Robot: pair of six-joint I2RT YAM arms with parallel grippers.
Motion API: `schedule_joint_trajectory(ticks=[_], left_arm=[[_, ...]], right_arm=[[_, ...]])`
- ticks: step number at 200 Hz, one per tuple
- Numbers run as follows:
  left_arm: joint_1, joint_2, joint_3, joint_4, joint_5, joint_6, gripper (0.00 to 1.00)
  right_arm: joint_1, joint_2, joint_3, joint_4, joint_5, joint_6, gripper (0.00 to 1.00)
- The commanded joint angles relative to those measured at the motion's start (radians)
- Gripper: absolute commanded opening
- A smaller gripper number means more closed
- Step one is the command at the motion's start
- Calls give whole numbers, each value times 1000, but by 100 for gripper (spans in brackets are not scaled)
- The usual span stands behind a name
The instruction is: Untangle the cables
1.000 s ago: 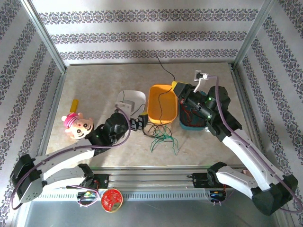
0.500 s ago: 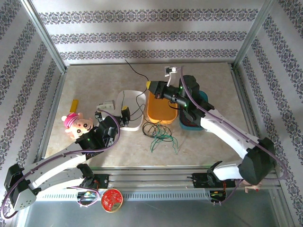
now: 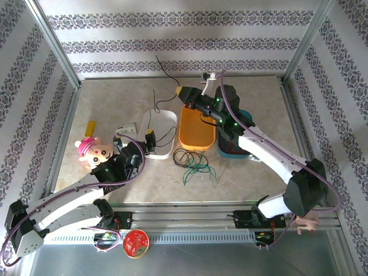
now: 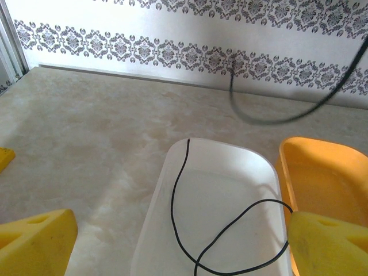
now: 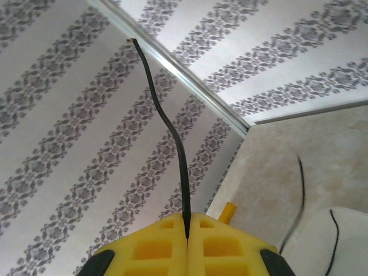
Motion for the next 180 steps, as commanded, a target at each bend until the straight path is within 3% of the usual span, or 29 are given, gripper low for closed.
schedule_joint_trajectory(ticks=[1, 73, 180], left_arm=[[-8, -23, 4, -34, -31, -8, 94], [-8, -18, -1, -34, -28, -23, 94], [-8, -39, -8, -54, -42, -30, 94]], right_arm=[[-1, 20, -27, 20, 44, 22, 2], [-9, 220, 40, -66, -133, 4, 2], [47, 245, 176, -92, -207, -81, 2]])
